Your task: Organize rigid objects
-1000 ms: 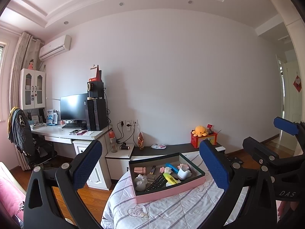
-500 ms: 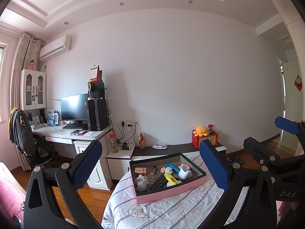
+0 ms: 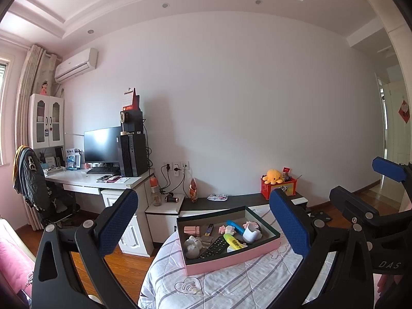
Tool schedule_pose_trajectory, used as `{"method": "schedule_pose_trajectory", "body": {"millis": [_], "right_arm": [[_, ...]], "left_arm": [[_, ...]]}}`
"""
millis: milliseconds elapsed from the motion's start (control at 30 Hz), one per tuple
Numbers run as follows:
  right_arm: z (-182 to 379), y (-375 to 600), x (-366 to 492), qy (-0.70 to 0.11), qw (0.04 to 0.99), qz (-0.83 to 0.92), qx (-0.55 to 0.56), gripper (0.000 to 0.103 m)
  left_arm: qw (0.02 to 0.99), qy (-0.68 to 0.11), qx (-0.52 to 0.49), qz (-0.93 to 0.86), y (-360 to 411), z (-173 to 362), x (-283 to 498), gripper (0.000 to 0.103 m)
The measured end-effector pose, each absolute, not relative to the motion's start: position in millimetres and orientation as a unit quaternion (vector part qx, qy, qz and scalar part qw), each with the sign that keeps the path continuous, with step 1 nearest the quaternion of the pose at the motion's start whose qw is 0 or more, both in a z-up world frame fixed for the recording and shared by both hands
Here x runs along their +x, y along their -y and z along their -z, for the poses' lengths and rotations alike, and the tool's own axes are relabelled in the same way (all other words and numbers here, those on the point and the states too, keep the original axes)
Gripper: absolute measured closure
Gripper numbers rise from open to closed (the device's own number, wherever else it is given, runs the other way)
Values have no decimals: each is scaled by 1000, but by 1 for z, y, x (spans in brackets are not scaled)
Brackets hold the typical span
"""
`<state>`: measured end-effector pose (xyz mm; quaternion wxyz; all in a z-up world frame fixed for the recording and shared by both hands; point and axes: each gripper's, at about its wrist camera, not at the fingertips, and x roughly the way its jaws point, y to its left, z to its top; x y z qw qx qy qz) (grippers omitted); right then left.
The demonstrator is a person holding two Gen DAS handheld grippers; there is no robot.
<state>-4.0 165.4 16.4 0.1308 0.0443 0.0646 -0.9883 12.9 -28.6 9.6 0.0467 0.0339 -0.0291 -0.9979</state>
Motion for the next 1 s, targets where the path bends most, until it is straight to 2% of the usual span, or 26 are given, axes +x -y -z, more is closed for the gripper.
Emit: {"method": "schedule_pose_trajectory", "body": {"millis": [1000], "right_arm": [[-15, -164, -8, -68, 127, 989, 43, 0]], "left_arm": [[48, 30, 33, 998, 27, -12, 12, 0]]}}
